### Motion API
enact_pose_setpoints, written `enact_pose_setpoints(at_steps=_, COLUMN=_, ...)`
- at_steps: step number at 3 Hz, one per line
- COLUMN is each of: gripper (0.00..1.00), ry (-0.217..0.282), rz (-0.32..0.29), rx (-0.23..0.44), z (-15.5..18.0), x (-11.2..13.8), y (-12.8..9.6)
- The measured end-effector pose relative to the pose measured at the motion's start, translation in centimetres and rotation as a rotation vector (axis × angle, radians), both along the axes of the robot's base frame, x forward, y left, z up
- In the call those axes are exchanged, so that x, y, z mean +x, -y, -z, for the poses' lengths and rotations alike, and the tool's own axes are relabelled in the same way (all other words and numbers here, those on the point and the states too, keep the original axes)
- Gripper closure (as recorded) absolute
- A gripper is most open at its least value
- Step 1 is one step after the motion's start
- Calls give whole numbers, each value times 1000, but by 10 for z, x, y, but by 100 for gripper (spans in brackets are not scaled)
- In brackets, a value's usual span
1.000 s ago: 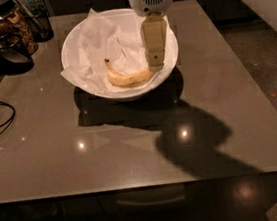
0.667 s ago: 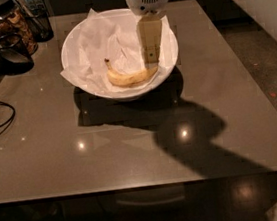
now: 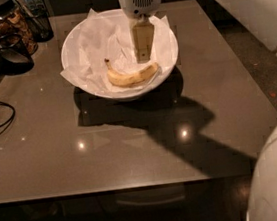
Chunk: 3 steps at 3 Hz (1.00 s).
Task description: Pick banana from white bowl
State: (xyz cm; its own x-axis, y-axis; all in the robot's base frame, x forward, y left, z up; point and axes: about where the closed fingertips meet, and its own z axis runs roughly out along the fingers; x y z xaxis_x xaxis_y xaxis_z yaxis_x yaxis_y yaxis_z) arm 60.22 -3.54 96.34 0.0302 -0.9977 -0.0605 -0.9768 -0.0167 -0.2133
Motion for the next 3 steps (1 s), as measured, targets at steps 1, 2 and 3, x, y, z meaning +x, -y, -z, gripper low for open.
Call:
enact_pose_setpoints(at_steps=1, gripper=51, ry=-27, rz=-14, rx=-6, z=11, x=2, y=-6)
enact_pose_setpoints(at_steps=2, gripper=53, ry=-62, rz=-27, rx=-25, z=28, x=2, y=-11)
enact_pose_setpoints(at_steps=3, gripper=52, ry=-90, rz=-37, rx=-40, z=41, x=3, y=-15)
